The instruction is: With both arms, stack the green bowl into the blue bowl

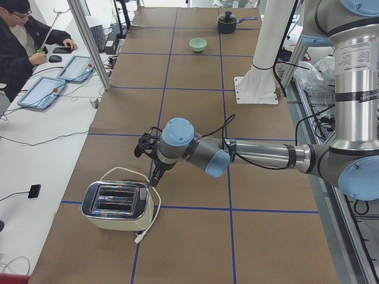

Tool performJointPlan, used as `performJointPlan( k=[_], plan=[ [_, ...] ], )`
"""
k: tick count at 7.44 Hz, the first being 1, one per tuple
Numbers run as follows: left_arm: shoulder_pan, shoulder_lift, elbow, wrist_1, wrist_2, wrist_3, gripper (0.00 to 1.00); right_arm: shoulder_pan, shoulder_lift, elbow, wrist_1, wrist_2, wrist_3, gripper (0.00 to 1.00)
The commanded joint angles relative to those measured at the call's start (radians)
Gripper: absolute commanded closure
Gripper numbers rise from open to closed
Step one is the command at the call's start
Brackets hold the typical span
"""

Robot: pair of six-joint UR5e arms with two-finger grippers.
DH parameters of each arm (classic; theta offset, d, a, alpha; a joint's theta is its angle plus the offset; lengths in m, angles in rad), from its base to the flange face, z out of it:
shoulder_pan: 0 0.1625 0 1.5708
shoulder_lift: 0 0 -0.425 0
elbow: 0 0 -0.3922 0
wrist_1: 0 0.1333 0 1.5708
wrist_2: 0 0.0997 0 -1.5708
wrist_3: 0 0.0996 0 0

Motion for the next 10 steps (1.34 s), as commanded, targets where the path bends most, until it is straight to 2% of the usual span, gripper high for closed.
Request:
performJointPlan(
  k=[1, 3, 4, 5, 6, 7, 8, 9, 10],
  plan=[
    [0.002, -0.051, 0.035, -0.061, -0.007, 0.007, 0.01, 0.000, 0.030, -0.032, 0.089, 0.009, -0.001, 0.00],
    [0.024, -0.074, 0.033, -0.094, -0.009, -0.004, 0.01, 0.000, 0.033, -0.055, 0.176, 0.015, 0.008, 0.00],
    [0.085, -0.080, 0.041, -0.139, -0.001, -0.068, 0.01, -0.018, 0.059, -0.054, 0.183, 0.018, 0.114, 0.00],
    [0.215, -0.129, 0.048, -0.139, 0.002, -0.131, 0.01, -0.076, 0.071, -0.032, 0.191, 0.016, 0.197, 0.00],
    [0.245, -0.133, 0.048, -0.133, 0.004, -0.233, 0.01, -0.177, 0.099, -0.016, 0.191, -0.011, 0.323, 0.00],
    [0.306, -0.128, 0.055, -0.136, 0.005, -0.342, 0.01, -0.246, 0.125, -0.011, 0.191, -0.099, 0.418, 0.00],
    [0.368, -0.129, 0.068, -0.138, 0.034, -0.407, 0.01, -0.293, 0.128, -0.011, 0.191, -0.155, 0.457, 0.00],
    [0.436, -0.133, 0.067, -0.139, 0.142, -0.462, 0.02, -0.299, 0.127, -0.014, 0.192, -0.166, 0.458, 0.00],
    [0.519, -0.139, 0.074, -0.138, 0.201, -0.513, 0.02, -0.299, 0.127, -0.014, 0.192, -0.166, 0.458, 0.00]
  ],
)
